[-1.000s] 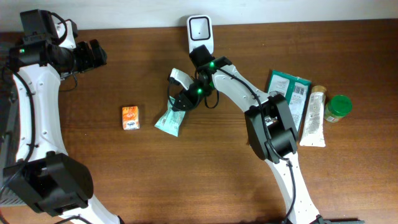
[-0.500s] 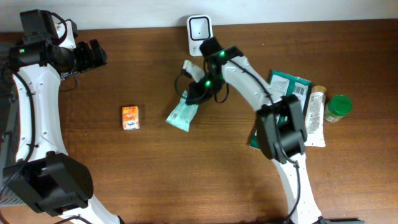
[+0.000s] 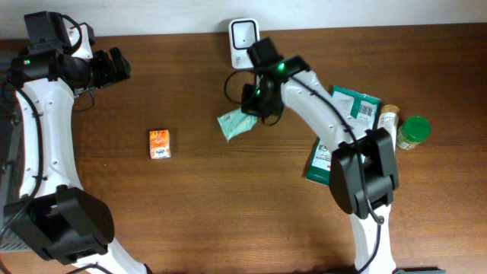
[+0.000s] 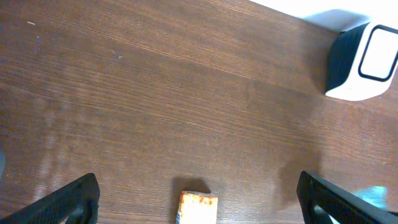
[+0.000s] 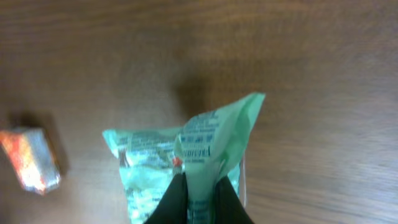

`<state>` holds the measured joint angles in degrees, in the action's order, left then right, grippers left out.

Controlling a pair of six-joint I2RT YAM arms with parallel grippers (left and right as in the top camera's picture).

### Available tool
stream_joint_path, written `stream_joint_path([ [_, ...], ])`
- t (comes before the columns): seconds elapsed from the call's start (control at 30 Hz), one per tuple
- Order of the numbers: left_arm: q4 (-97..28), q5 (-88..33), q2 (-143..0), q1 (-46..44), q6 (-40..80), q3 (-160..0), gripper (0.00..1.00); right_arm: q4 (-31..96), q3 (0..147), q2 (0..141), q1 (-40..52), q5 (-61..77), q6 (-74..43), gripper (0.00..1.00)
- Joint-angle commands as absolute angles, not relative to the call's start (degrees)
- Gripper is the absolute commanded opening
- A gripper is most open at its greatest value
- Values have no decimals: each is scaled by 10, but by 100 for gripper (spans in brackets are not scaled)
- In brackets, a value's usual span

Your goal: Scan the item barcode

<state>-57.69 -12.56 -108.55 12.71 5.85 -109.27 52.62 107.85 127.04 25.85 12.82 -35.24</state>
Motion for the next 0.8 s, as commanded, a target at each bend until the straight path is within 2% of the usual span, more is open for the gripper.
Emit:
stream_joint_path([
  [0.0,-573,-122,-1091,127,62,-1088,99,463,1024,1272,278,116,-425,4],
  [0.07,-573,-122,-1091,127,62,-1088,99,450,1010,1272,281,115,-424,4],
  [0.1,-573,-121,-1091,127,62,-1088,99,453,1009,1272,281,116,-418,10],
  [0.17,-573,-122,-1091,127,62,-1088,100,456,1009,1272,281,133,-356,39],
  [0.23,-573,-122,-1091,127,62,-1088,99,463,1011,1272,274,156,-311,50],
  [0.27,-573,-122,-1091,127,62,-1088,99,469,1013,1272,268,164,-290,53],
  [0.53,-573,-122,-1091,127,62,-1088,99,469,1026,1280,229,211,-97,58],
  [0.77,-573,-122,-1091,127,62,-1088,99,453,1025,1317,230,280,-92,53],
])
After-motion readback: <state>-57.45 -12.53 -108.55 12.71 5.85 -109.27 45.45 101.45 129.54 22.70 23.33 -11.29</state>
